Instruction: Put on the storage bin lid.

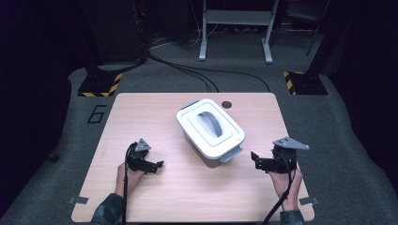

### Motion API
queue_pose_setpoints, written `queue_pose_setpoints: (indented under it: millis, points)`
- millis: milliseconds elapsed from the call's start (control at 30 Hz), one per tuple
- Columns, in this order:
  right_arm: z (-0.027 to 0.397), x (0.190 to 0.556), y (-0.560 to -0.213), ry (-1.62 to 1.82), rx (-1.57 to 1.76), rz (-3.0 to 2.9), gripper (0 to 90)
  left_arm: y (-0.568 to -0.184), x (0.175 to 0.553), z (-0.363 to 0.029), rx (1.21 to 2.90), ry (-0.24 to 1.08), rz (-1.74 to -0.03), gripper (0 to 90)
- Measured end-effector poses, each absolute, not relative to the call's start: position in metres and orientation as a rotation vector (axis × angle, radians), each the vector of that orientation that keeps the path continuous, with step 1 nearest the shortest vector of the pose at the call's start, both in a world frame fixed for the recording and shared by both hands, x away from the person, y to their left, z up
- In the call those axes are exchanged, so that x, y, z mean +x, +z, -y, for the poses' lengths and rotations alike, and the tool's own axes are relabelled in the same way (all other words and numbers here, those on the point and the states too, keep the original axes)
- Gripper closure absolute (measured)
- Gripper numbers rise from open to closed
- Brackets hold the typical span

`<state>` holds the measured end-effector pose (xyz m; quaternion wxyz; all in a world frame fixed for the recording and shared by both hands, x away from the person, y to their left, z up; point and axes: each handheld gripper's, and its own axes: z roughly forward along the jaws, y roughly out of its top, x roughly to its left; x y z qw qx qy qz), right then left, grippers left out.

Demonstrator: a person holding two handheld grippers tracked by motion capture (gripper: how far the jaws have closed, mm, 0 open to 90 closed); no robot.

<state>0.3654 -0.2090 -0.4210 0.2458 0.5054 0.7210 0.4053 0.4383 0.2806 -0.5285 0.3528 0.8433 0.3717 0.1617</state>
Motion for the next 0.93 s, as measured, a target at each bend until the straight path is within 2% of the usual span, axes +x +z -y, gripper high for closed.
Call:
queue_pose_setpoints:
  millis: [300,500,700,933]
  points:
    - [0.235,0.347,-0.48,1.059,1.544,-1.941,1.2,-0.528,0.438,-0.281,2.176,0.418,-0.967,4.2]
    - [0.238,0.343,-0.515,0.977,1.62,-1.929,1.5,-0.528,0.438,-0.281,2.177,0.421,-0.965,4.3]
    - [0.236,0.344,-0.527,0.921,1.613,-1.901,3.6,-0.528,0.438,-0.281,2.175,0.419,-0.968,4.4]
    - [0.232,0.348,-0.529,0.836,1.597,-1.934,1.0,-0.528,0.438,-0.281,2.174,0.42,-0.97,4.5]
